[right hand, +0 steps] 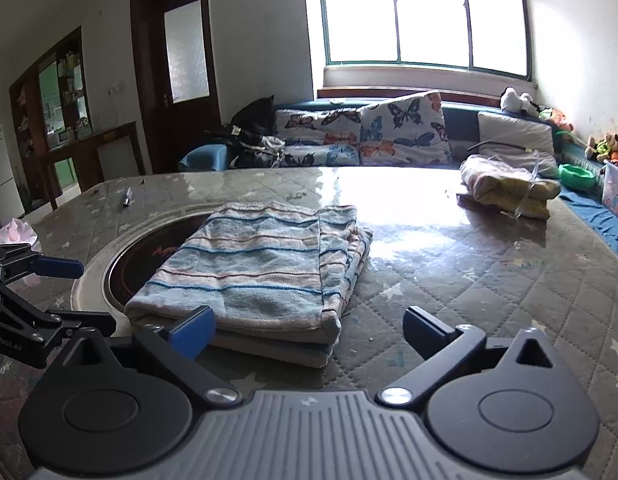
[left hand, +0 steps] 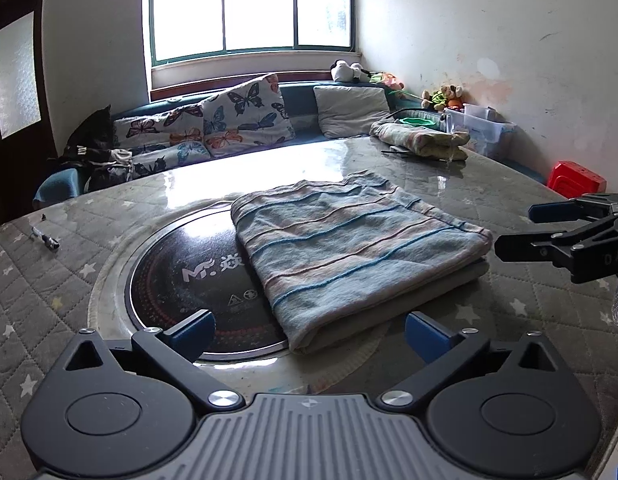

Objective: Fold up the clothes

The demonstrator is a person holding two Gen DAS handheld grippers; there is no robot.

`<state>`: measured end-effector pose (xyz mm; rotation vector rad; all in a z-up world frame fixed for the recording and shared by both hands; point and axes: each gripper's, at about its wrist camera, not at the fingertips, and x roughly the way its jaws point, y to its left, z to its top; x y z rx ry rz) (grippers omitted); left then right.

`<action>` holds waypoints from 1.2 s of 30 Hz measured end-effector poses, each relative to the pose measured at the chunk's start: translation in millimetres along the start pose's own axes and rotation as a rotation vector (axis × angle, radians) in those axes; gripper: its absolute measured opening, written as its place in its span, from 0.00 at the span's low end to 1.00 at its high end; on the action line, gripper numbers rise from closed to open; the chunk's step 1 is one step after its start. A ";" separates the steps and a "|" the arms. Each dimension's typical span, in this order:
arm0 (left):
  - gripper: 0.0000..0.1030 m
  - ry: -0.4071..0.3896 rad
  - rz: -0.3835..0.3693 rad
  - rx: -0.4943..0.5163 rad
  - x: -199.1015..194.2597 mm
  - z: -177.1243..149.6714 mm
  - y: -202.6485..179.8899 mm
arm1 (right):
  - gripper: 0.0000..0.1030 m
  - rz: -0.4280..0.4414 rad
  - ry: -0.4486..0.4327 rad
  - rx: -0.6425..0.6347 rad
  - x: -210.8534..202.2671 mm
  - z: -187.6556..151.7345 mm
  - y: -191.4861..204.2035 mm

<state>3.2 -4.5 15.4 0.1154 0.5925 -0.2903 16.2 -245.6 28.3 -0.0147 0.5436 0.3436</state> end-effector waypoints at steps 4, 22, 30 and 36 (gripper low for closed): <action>1.00 -0.022 -0.009 0.007 -6.5 0.7 -4.2 | 1.00 -0.027 -0.023 0.003 -11.8 -2.1 4.9; 1.00 -0.078 -0.034 0.067 -30.4 -5.5 -24.7 | 1.00 -0.073 -0.071 0.102 -47.5 -20.2 22.5; 1.00 -0.056 -0.089 0.079 -24.8 -6.7 -25.6 | 1.00 -0.136 -0.075 0.168 -53.4 -28.9 28.8; 1.00 -0.061 -0.111 0.085 -27.5 -7.0 -22.2 | 1.00 -0.151 -0.062 0.182 -52.4 -29.9 37.8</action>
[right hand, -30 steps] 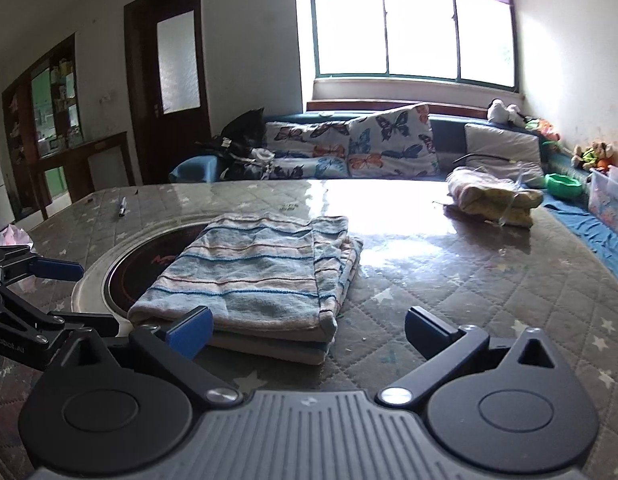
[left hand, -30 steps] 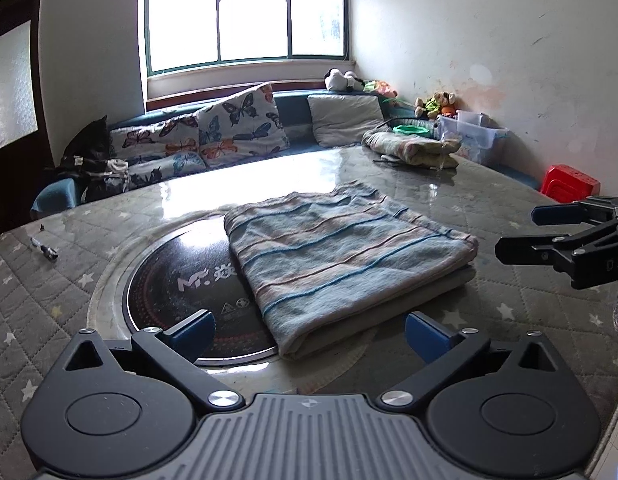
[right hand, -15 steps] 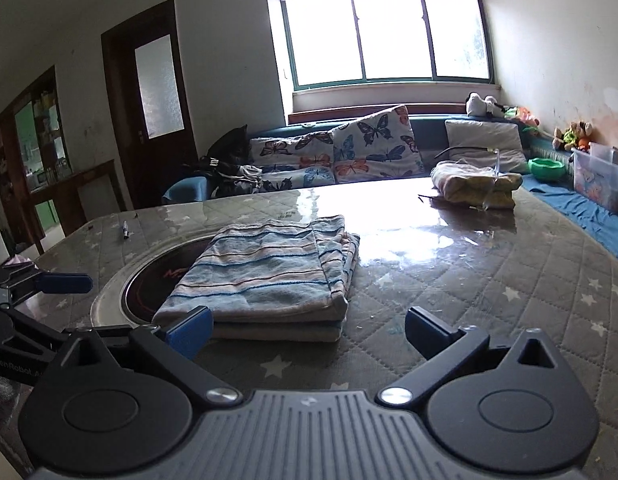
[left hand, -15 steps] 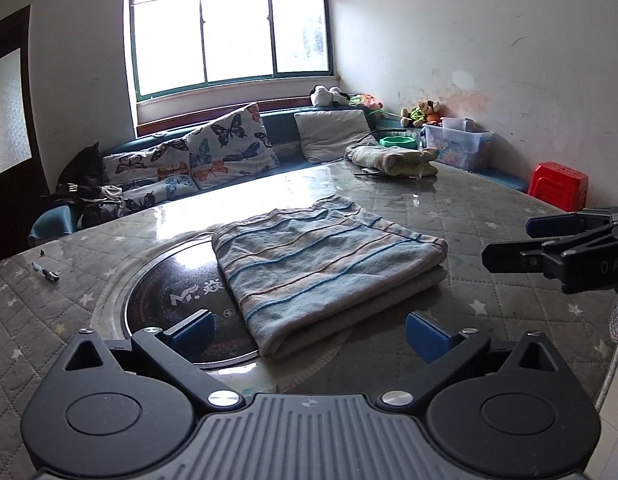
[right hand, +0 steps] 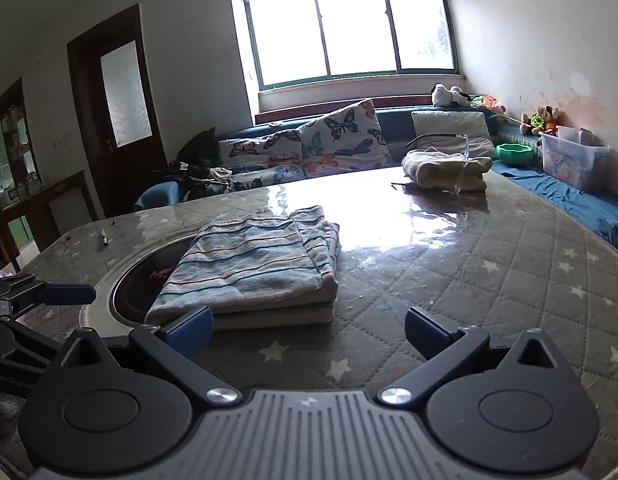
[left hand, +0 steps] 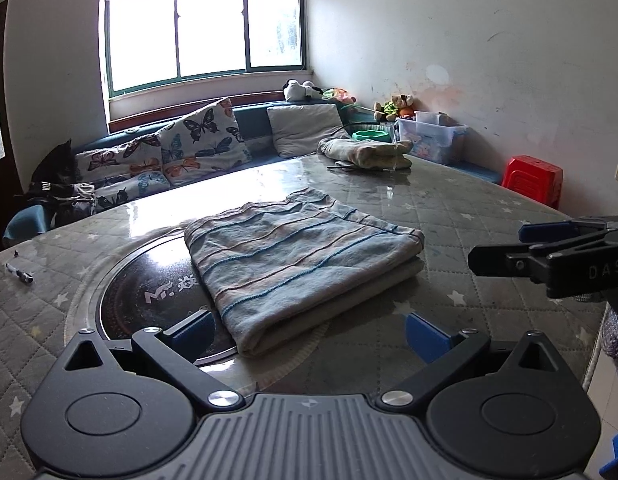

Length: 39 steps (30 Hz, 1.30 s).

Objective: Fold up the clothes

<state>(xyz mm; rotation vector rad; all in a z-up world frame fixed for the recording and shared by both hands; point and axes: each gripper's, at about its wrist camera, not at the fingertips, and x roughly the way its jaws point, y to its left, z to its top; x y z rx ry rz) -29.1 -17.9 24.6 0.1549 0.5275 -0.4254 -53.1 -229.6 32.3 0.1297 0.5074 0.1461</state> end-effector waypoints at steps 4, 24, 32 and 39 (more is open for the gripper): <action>1.00 0.008 0.004 -0.009 -1.1 -0.6 3.2 | 1.00 0.003 0.001 -0.017 -1.2 0.1 6.6; 1.00 0.057 0.041 -0.047 6.1 -7.6 10.6 | 1.00 0.066 0.025 -0.045 12.3 -4.1 19.6; 1.00 0.073 0.060 -0.072 16.0 -5.8 14.3 | 1.00 0.076 0.058 -0.078 28.8 -3.4 19.8; 1.00 0.110 0.081 -0.111 32.4 0.4 25.8 | 1.00 0.080 0.079 -0.038 48.2 5.4 4.2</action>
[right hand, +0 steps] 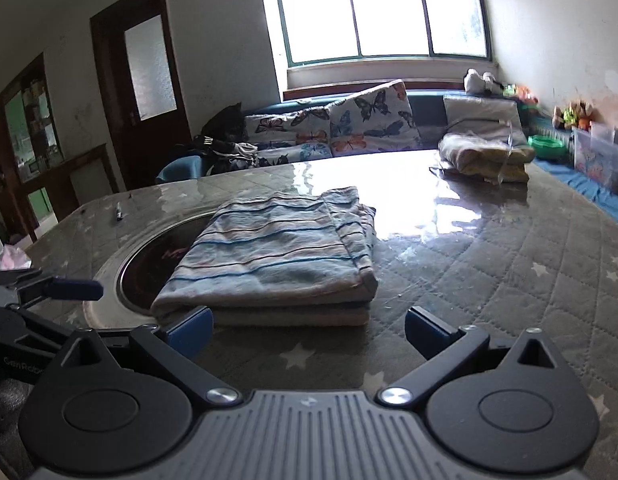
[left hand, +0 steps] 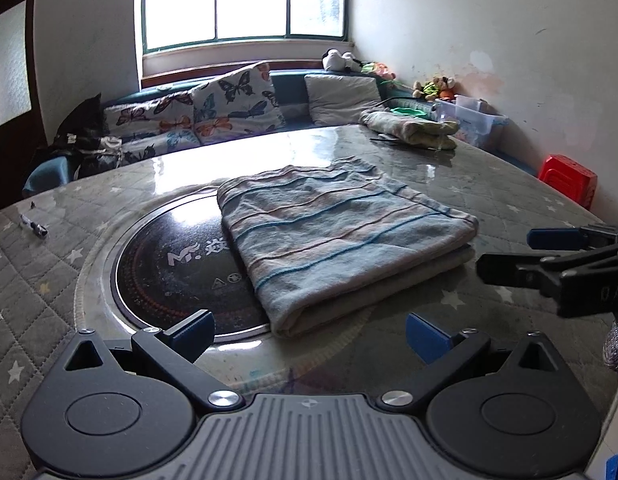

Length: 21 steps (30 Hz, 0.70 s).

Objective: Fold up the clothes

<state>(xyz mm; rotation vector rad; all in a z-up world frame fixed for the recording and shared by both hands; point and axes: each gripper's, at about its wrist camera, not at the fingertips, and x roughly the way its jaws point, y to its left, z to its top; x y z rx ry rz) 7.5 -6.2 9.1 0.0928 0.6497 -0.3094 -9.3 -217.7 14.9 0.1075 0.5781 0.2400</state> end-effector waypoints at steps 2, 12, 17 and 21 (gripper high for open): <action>1.00 0.014 0.009 -0.012 7.0 3.9 3.3 | 1.00 0.003 0.018 0.017 9.4 3.8 -8.1; 0.99 0.038 0.049 -0.031 33.8 15.1 11.1 | 1.00 0.037 0.055 0.018 44.3 22.1 -15.1; 0.92 0.024 0.040 -0.090 35.4 27.6 24.6 | 0.96 0.048 0.075 0.043 66.7 37.4 -20.5; 0.85 0.041 0.057 -0.135 48.1 41.4 33.7 | 0.88 0.051 0.099 0.076 86.8 50.1 -28.7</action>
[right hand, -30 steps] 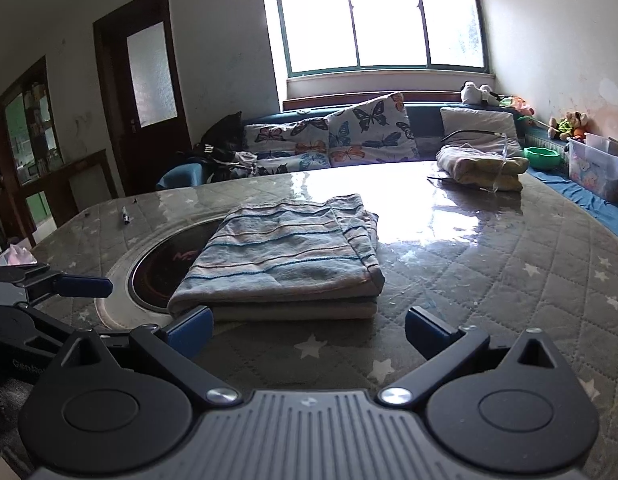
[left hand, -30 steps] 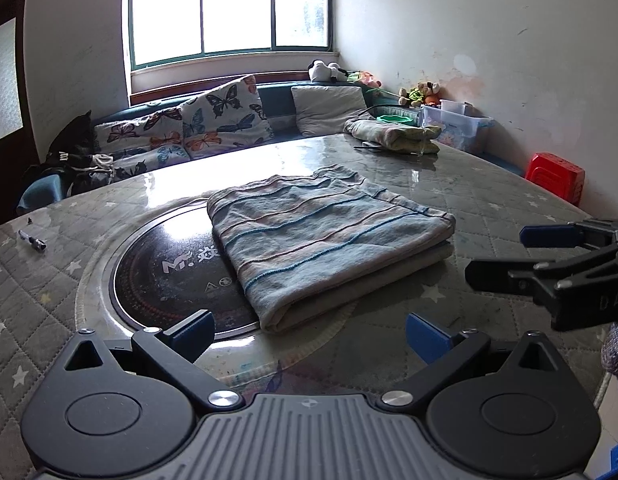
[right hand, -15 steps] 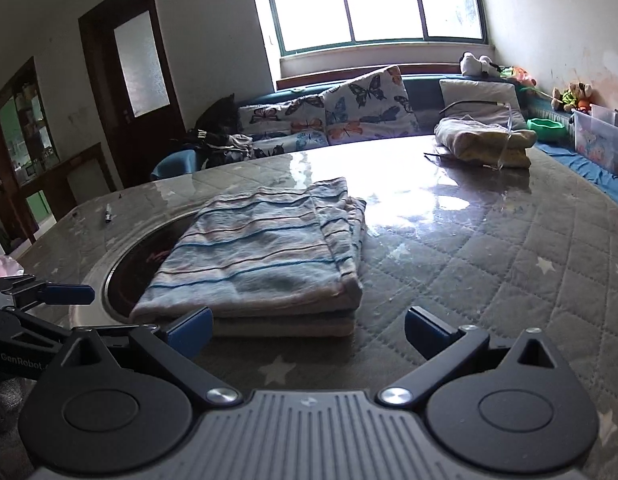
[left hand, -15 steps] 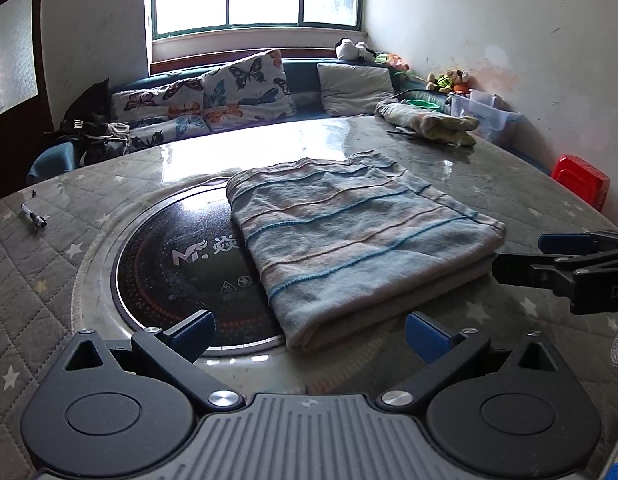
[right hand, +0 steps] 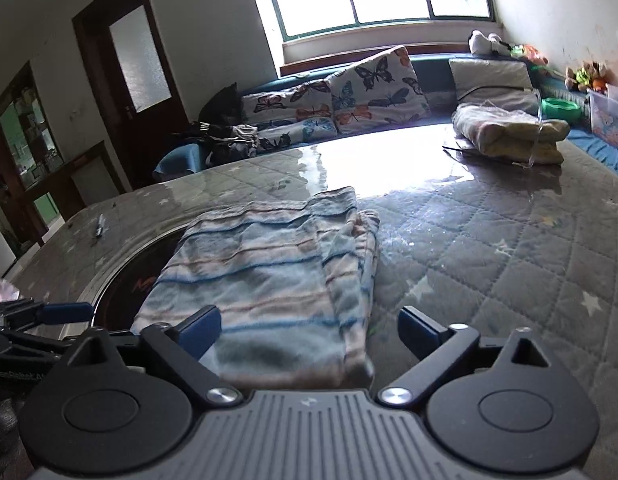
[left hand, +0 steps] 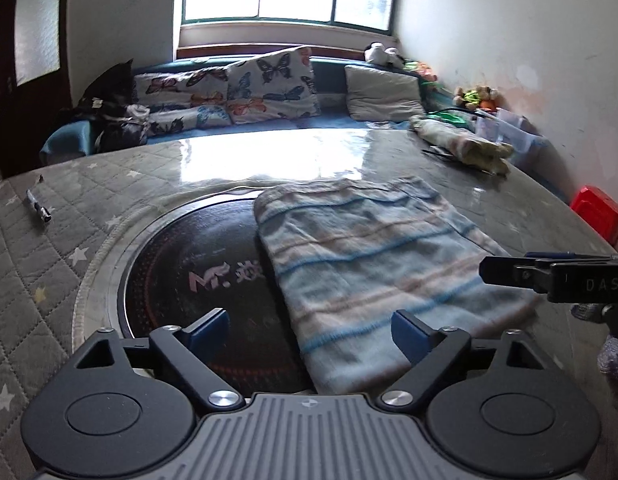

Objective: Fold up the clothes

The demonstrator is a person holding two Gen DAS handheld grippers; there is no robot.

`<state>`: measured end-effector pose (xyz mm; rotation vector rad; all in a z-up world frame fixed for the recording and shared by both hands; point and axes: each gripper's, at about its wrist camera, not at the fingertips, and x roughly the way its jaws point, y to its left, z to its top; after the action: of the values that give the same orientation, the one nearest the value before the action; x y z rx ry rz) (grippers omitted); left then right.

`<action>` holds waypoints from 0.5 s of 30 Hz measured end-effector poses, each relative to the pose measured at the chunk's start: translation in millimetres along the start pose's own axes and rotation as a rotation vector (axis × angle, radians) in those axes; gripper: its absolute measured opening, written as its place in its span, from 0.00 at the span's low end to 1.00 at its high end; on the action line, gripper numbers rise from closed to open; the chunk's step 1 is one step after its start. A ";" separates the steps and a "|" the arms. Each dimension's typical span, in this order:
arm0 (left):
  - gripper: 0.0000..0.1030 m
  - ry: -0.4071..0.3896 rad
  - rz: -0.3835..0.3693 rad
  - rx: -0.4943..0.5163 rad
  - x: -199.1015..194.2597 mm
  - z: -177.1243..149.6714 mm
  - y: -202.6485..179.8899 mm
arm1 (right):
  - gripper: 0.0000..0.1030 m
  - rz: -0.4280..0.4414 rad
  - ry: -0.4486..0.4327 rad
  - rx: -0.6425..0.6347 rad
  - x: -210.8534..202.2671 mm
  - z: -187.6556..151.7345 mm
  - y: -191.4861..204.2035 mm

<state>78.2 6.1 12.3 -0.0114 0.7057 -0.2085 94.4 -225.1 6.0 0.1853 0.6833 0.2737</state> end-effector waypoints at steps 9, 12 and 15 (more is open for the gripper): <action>0.81 0.043 -0.027 -0.039 33.4 23.2 4.8 | 0.74 0.008 0.056 0.055 41.8 27.9 -22.0; 0.79 0.065 -0.047 -0.059 41.9 27.6 7.5 | 0.68 0.020 0.081 0.089 56.0 32.3 -30.3; 0.76 0.092 -0.065 -0.080 48.3 27.8 9.8 | 0.68 0.029 0.082 0.098 61.6 34.0 -35.1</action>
<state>133.8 4.7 1.6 -0.1015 0.8059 -0.2439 168.5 -242.0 -13.8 0.2793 0.7768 0.2772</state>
